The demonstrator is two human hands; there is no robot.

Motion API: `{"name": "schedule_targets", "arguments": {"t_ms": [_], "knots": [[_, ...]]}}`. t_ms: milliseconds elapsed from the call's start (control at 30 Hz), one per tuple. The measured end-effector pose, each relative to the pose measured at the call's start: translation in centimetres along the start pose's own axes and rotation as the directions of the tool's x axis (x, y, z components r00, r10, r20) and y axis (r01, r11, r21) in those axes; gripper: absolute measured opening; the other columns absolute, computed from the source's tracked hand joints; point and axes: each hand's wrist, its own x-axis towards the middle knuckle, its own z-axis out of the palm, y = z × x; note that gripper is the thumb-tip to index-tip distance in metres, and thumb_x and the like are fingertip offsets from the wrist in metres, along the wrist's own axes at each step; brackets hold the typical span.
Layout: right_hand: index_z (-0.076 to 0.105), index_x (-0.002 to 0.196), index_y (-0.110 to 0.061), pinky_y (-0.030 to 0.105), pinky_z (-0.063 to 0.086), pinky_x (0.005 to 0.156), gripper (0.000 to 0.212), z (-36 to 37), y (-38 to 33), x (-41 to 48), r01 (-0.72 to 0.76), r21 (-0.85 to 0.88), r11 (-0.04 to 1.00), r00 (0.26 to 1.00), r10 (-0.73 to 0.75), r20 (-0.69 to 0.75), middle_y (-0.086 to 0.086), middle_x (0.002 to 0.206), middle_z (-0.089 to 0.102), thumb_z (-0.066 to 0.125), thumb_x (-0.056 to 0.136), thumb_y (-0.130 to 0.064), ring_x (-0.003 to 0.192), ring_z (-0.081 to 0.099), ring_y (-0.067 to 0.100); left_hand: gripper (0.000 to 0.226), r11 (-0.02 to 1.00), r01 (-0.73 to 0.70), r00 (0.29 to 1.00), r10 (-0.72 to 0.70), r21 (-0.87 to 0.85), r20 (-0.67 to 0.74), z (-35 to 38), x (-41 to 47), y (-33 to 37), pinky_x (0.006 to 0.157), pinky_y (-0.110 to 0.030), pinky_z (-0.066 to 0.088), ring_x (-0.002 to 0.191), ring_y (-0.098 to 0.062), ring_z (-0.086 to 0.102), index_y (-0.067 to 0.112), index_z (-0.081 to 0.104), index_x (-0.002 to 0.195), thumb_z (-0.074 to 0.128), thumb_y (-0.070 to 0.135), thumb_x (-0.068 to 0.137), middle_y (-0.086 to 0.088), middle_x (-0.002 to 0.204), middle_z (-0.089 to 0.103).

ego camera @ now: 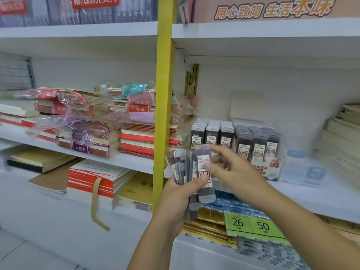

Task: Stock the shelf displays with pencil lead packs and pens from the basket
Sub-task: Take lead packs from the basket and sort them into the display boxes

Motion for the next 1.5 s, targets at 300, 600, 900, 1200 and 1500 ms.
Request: {"name": "schedule_targets", "arguments": {"t_ms": [300, 600, 900, 1200, 1500], "knots": [[0.065, 0.101, -0.032, 0.035, 0.056, 0.082, 0.015, -0.2, 2.4, -3.1, -0.170, 0.411, 0.896, 0.981, 0.193, -0.015, -0.012, 0.097, 0.075, 0.050, 0.100, -0.034, 0.086, 0.072, 0.007, 0.029, 0.993, 0.016, 1.000, -0.017, 0.114, 0.001, 0.7, -1.1, -1.0, 0.065, -0.025, 0.057, 0.082, -0.013, 0.075, 0.033, 0.078, 0.100, 0.081, 0.035, 0.072, -0.003, 0.102, 0.079], [0.061, 0.114, -0.056, 0.025, 0.047, 0.045, 0.025, -1.9, 3.6, -4.7, -0.169, 0.199, 0.965, 0.983, 0.150, 0.109, -0.007, 0.081, 0.071, 0.053, 0.097, -0.040, 0.049, 0.060, 0.014, 0.027, 0.979, -0.014, 0.990, 0.042, 0.205, -0.132, 1.3, -0.3, -1.5, 0.062, -0.024, 0.055, 0.074, -0.011, 0.073, 0.028, 0.072, 0.105, 0.082, 0.029, 0.080, 0.002, 0.087, 0.078], [0.063, 0.111, -0.016, 0.028, 0.054, 0.069, 0.023, -4.5, 3.9, -4.9, -0.116, 0.593, 0.797, 0.962, 0.240, -0.133, 0.007, 0.095, 0.075, 0.061, 0.091, -0.004, 0.077, 0.069, 0.021, 0.029, 0.993, 0.018, 0.988, 0.001, 0.120, -0.152, 1.2, 0.6, -2.3, 0.064, -0.029, 0.057, 0.066, -0.009, 0.069, 0.022, 0.071, 0.109, 0.082, 0.020, 0.082, -0.003, 0.083, 0.078], [0.049, 0.092, -0.028, 0.031, 0.056, 0.073, 0.026, -13.3, 1.3, -1.8, 0.205, -0.154, 0.967, 0.790, -0.256, -0.557, 0.000, 0.093, 0.066, 0.065, 0.090, -0.007, 0.084, 0.066, 0.022, 0.022, 0.997, 0.065, 0.996, -0.067, 0.034, 0.056, 4.1, 1.9, -4.1, 0.056, -0.030, 0.057, 0.066, -0.017, 0.068, 0.014, 0.070, 0.104, 0.078, 0.024, 0.086, -0.010, 0.081, 0.074], [0.052, 0.082, -0.039, 0.020, 0.047, 0.072, 0.031, -13.1, 4.4, 2.2, 0.062, -0.452, 0.890, 0.939, -0.206, -0.276, -0.016, 0.090, 0.058, 0.072, 0.084, -0.016, 0.080, 0.059, 0.005, 0.026, 0.992, 0.086, 0.980, -0.101, 0.090, 0.172, 5.1, 2.7, -4.9, 0.056, -0.026, 0.051, 0.064, -0.013, 0.060, 0.015, 0.066, 0.100, 0.080, 0.029, 0.084, -0.004, 0.077, 0.066]]}}
